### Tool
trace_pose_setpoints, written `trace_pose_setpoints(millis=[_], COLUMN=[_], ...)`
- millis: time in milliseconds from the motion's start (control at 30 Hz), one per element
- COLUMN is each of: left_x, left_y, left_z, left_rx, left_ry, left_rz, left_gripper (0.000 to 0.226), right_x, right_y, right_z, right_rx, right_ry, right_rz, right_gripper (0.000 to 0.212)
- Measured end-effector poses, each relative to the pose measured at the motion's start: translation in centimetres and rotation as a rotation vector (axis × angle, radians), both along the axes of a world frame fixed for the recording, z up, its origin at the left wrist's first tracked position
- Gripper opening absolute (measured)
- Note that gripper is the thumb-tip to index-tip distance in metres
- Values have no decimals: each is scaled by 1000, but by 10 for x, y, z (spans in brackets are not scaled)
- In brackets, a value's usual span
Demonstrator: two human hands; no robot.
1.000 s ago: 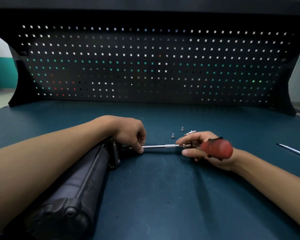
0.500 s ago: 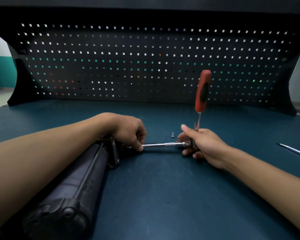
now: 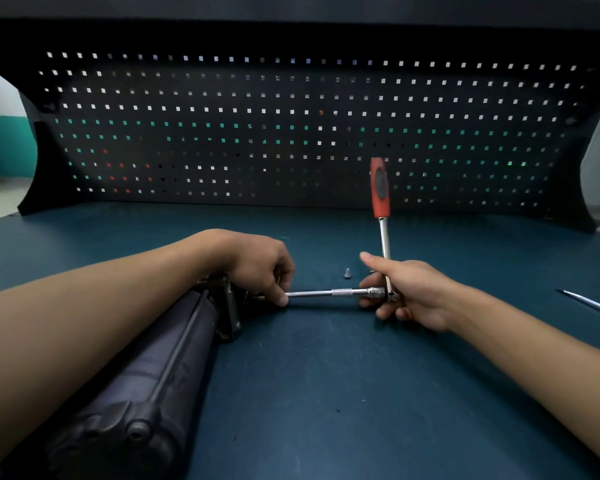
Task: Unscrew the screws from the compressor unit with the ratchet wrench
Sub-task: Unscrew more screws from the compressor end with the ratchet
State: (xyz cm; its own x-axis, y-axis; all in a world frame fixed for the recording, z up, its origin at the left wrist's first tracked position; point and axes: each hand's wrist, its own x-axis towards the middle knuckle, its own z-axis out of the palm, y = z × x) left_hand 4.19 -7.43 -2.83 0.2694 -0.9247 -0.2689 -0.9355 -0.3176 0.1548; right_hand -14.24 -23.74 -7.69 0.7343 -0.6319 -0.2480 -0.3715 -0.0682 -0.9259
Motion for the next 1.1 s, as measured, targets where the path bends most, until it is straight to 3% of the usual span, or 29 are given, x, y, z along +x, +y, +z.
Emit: trace_pose_setpoints(millis=[100,400,600,1100], left_x=[1,0,0,3], left_y=[1,2,2,1], left_z=[1,0,-1,0], left_rx=[-3,-19,10,40], left_ry=[16,30,31,4], left_rz=[4,15,43,44], left_gripper=[15,13,12,7], right_x=[-4,-11,-24,-31], right_y=[-5,-14,-27,-17], right_z=[-2,-5,-9,-13], right_rx=[23,96,283,83], right_ry=[-69,-144,-315,-361], right_rz=[45,119,295,346], right_gripper=[40,33,42,28])
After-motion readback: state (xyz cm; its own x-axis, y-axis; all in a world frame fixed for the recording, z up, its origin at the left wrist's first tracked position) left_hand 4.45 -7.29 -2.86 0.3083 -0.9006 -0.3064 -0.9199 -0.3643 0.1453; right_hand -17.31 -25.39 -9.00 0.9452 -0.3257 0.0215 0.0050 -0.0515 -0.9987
